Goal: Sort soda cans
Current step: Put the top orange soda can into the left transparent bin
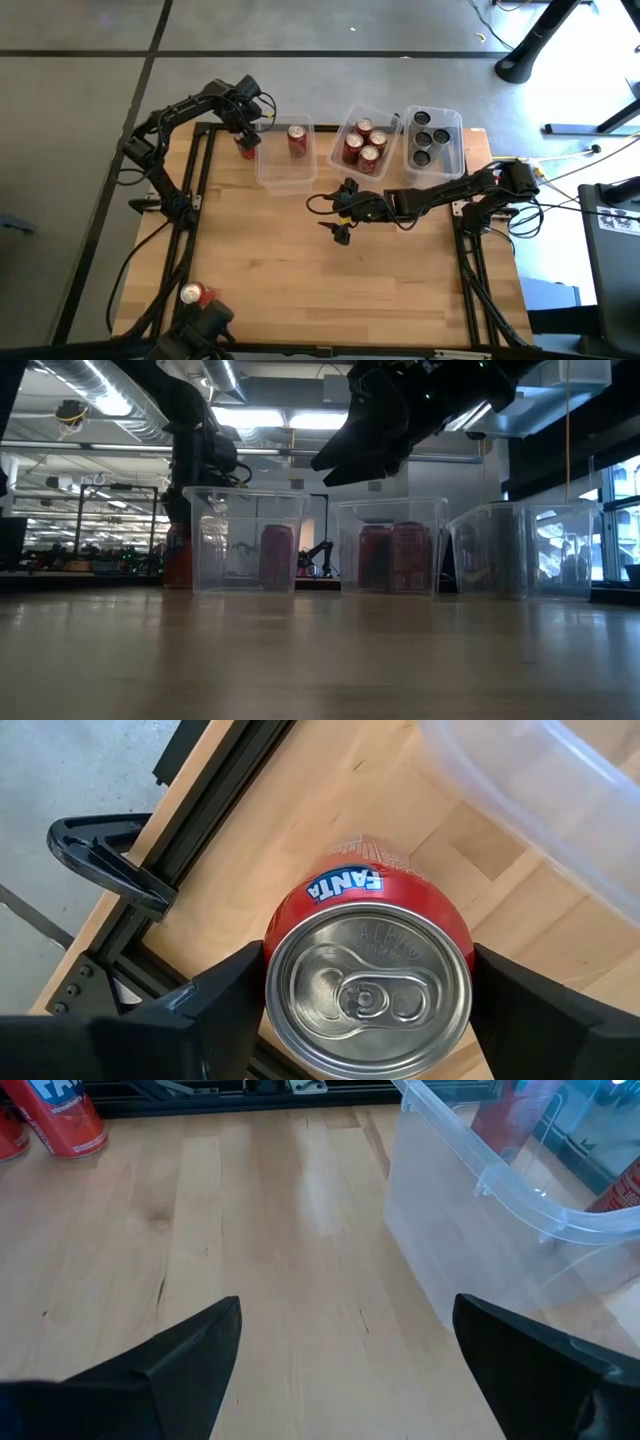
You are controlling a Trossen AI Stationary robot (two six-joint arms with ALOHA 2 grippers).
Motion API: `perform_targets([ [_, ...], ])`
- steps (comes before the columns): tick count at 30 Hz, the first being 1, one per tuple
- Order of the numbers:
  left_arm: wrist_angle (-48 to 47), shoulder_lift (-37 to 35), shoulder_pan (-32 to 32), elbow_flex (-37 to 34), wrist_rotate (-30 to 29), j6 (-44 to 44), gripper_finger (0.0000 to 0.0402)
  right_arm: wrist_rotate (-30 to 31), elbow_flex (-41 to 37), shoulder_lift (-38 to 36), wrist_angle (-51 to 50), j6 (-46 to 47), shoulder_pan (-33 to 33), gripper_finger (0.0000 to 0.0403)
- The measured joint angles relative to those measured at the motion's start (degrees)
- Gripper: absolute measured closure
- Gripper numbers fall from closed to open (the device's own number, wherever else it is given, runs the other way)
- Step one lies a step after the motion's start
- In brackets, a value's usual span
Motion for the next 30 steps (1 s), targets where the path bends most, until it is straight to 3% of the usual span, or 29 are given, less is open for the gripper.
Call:
perform_targets([
  [14, -4.5, -11.1, -0.1, 0.4, -2.0, -2.0, 0.0116, 0.0, 0.0, 0.0, 0.0, 1.0, 0.0, 0.0042],
  [22, -10.0, -19.2, -0.4, 5.3, -3.6, -4.8, 0.0115, 0.0, 0.0, 0.0, 0.0, 1.0, 0.0, 0.0042],
  [30, -7.8, -24.6, -2.6, 10.1, -3.6, -7.9, 0.0114, 0.0, 0.0, 0.0, 0.1, 1.0, 0.0, 0.0042],
])
